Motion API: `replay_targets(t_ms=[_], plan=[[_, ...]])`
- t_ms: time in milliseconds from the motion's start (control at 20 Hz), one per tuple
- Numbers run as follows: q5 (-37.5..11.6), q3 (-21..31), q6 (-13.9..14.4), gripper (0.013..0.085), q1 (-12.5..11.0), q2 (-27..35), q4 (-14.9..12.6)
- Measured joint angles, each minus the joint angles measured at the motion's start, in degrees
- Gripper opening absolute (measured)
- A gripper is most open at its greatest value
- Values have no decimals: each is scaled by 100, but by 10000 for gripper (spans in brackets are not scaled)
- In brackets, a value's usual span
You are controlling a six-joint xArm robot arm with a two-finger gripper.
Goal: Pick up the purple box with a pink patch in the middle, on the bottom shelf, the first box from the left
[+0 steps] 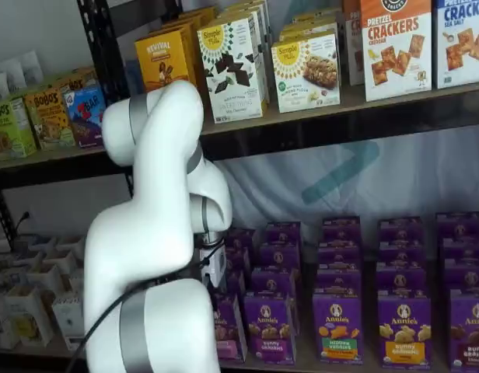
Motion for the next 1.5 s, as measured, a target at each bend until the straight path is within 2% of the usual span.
replay_targets(t_ms=[100, 150, 400, 1000, 1200, 1500], plan=[[-246, 16, -309, 850, 37, 26, 376], [-279, -27, -367, 850, 52, 55, 460], [-255, -259, -411, 850, 97, 204, 573], [-186, -867, -155, 850, 55, 830, 238], [-173, -1086, -183, 850, 44, 1071, 254], [-63, -1402, -69, 850, 69, 1373, 156]])
